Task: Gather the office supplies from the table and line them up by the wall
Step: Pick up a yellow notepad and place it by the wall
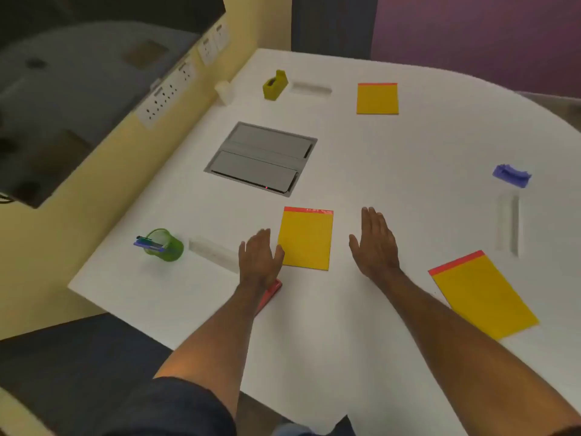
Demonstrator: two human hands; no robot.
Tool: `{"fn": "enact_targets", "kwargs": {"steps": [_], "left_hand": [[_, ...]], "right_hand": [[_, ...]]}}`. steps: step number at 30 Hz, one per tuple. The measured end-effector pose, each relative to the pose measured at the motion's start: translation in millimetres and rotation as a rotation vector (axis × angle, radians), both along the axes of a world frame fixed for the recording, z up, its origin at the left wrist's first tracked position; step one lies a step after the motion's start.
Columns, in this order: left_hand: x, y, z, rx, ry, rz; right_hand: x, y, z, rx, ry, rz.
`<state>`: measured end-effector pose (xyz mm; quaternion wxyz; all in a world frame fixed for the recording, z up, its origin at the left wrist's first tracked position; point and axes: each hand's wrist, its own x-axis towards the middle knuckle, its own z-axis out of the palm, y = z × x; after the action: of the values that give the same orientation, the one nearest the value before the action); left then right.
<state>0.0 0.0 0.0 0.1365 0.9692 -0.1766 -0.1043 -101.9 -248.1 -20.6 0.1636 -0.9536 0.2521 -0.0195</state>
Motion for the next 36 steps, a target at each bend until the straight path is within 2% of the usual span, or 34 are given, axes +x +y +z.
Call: {"fn": "enact_targets", "kwargs": {"steps": [5, 8, 12, 16, 22, 26, 30, 32, 34, 36], "left_hand": [[48.6, -1.6, -52.9, -0.08, 0.27, 0.061], [72.1, -6.0, -82.2, -0.163, 0.391, 0.127], [96.7, -12.1, -114.6, -0.199, 0.5, 0.202], [105.0, -18.3, -137.4, -0.185, 0.501, 0.276], [99.9, -38.8, -146.3, -0.191, 0.469, 0.316], [91.6, -54.3, -154.5, -0.204, 0.46, 0.453], [93.8, -63.1, -160.1, -0.24, 0.529, 0.615], [101.5, -62.8, -158.7, -0.324, 0.581, 0.7], [109.5, -58.7, -156.8, -0.563, 0.65, 0.774], [116.9, -51.6, -154.7, -0.697, 0.673, 0.789]], "right_hand": [[38.9, 21.8, -42.3, 0.268, 0.188, -0.029], [64.0, 29.8, -65.2, 0.434, 0.222, -0.069], [91.8, 36.2, -91.2, 0.522, 0.231, -0.188], [113.0, 38.8, -113.7, 0.563, 0.26, -0.379], [126.4, 44.9, -130.4, 0.643, 0.185, -0.682], [127.2, 51.8, -143.4, 0.654, 0.139, -0.711], [129.4, 54.2, -148.2, 0.724, 0.1, -0.809], [132.0, 50.8, -146.9, 0.797, 0.083, -0.877], [133.5, 44.9, -144.9, 0.921, 0.062, -0.914], [133.6, 41.4, -141.0, 1.085, 0.023, -0.93]]}}
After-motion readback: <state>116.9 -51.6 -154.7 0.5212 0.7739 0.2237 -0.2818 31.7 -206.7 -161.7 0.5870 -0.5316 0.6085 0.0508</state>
